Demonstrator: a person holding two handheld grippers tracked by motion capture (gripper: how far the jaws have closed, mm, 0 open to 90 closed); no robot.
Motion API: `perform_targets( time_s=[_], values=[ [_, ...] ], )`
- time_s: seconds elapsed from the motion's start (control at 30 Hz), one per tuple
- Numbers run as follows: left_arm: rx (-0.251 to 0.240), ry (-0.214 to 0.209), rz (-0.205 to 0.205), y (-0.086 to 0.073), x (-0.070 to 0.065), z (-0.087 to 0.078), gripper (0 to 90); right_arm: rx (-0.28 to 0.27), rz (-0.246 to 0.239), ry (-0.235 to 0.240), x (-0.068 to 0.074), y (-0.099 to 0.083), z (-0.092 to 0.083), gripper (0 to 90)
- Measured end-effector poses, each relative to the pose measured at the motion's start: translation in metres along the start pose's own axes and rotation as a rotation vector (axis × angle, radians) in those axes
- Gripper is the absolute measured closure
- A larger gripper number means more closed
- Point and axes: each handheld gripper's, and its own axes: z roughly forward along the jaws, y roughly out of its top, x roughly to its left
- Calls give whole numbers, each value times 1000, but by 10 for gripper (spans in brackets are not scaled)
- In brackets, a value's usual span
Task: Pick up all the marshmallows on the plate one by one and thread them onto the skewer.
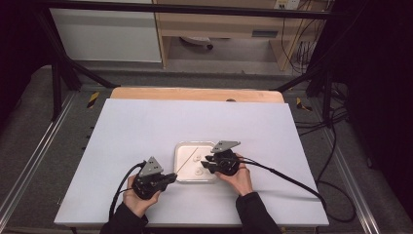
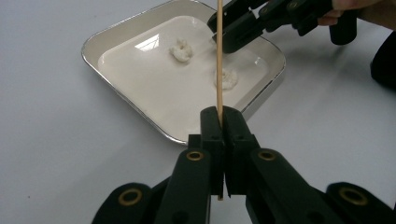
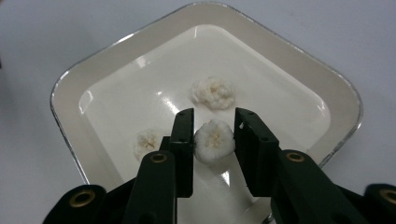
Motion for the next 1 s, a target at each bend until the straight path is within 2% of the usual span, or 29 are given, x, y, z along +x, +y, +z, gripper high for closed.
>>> perform_targets(
  time_s=[0.07, 0.1, 0.13, 0.17, 0.23, 0.3, 0.33, 0.43, 0.47, 0.57, 0.83, 1.0],
  values=[
    [-4, 0, 0, 0, 0, -1, 882, -13, 17, 12, -1, 2, -5, 698],
    [-7, 0, 1, 0, -1, -1, 882, -37, 43, 25, -3, 4, -13, 700],
    [-9, 0, 3, 0, -1, -1, 882, -37, 43, 25, -3, 4, -13, 700],
    [-12, 0, 3, 0, -1, -1, 882, -62, 76, 51, -4, 7, -22, 702],
    [-18, 0, 4, 0, -2, -2, 882, -92, 110, 72, -6, 9, -30, 703],
    [-23, -2, 5, 0, -2, -2, 882, -106, 123, 83, -7, 9, -34, 703],
    [-26, -2, 4, 1, -3, -2, 882, -136, 160, 105, -9, 10, -42, 705],
    [-31, -3, 8, 1, -4, -3, 882, -184, 205, 145, -11, 12, -52, 706],
    [-35, -5, 10, 1, -5, -3, 882, -184, 205, 145, -11, 12, -52, 706],
    [-47, -8, 16, 1, -7, -3, 882, -250, 251, 193, -13, 15, -64, 708],
    [-55, -12, 30, 2, -11, -2, 882, -355, 319, 259, -14, 23, -75, 710],
    [-64, -17, 39, 2, -13, -2, 882, -377, 347, 280, -15, 24, -72, 710]
  ],
)
